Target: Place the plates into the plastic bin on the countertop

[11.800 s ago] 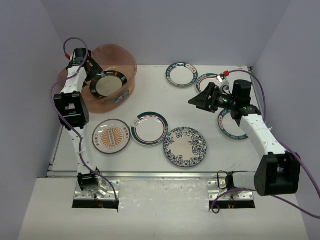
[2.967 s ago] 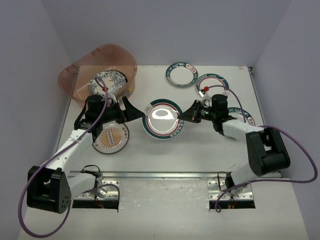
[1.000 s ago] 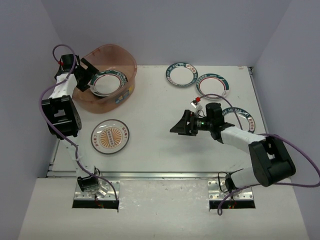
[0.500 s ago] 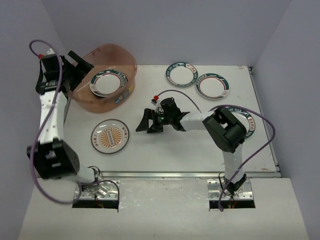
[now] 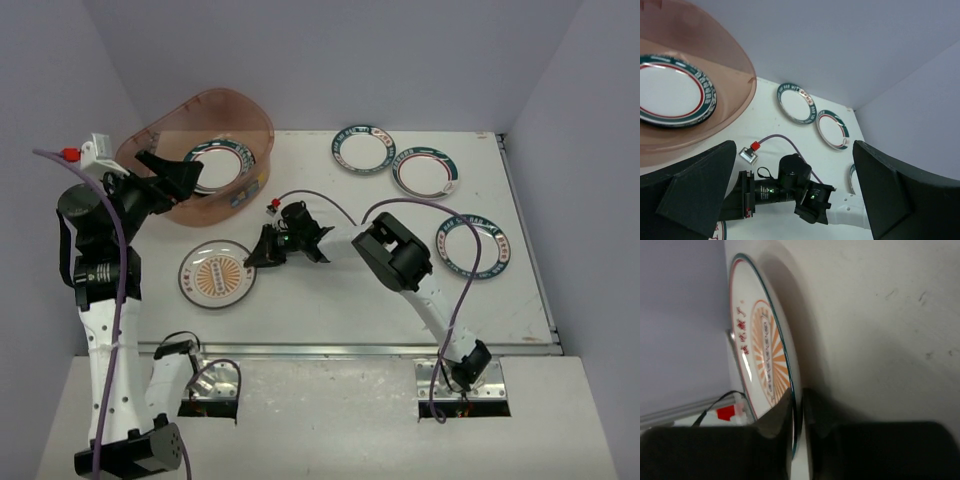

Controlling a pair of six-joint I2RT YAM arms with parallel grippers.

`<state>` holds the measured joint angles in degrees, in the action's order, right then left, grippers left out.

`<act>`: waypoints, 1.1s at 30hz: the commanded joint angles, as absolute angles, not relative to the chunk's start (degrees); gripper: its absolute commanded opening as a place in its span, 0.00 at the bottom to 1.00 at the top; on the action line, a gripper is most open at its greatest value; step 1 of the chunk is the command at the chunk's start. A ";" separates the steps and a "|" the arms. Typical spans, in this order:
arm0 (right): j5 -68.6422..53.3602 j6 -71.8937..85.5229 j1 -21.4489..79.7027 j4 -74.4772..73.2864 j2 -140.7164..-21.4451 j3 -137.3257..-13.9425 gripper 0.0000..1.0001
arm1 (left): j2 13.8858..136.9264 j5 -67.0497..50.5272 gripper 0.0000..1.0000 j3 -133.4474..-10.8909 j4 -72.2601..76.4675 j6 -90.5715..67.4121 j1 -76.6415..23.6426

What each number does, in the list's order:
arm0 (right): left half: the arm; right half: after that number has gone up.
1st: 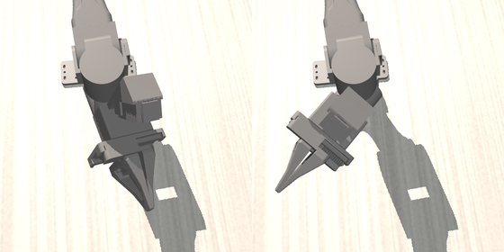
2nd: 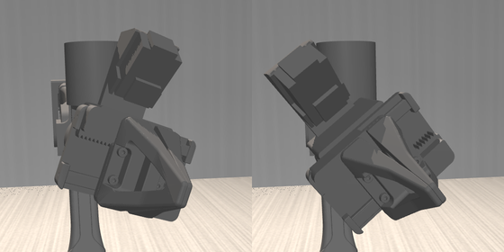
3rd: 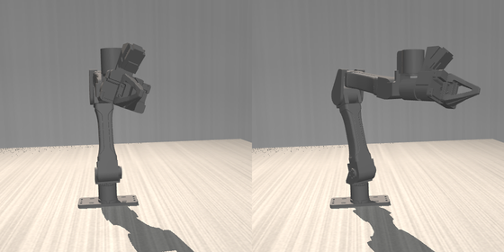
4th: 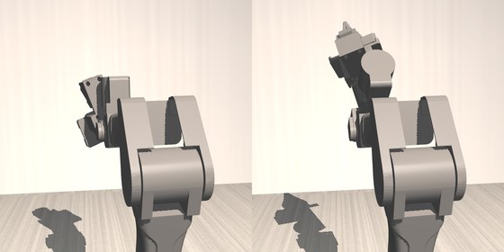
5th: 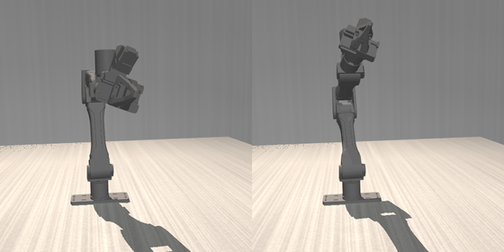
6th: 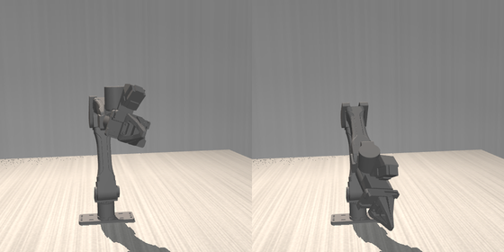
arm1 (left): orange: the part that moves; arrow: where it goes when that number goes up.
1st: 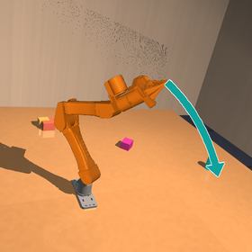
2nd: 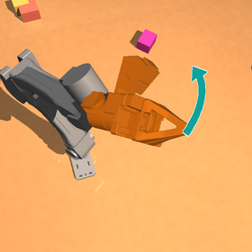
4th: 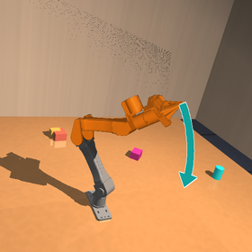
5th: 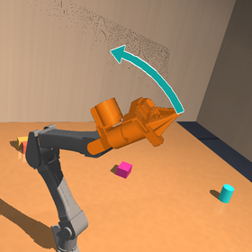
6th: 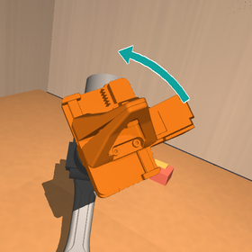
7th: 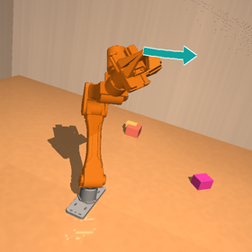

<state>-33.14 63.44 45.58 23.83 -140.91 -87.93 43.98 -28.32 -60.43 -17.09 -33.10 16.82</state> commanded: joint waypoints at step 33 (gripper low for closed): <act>-43.01 48.71 19.37 12.78 -82.02 -52.51 0.20 | 71.66 -38.59 0.00 -54.04 -6.87 -28.90 -11.69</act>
<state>-39.82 47.68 19.20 9.45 -83.74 -50.11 71.95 -40.14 -51.48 -10.18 -29.03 -10.59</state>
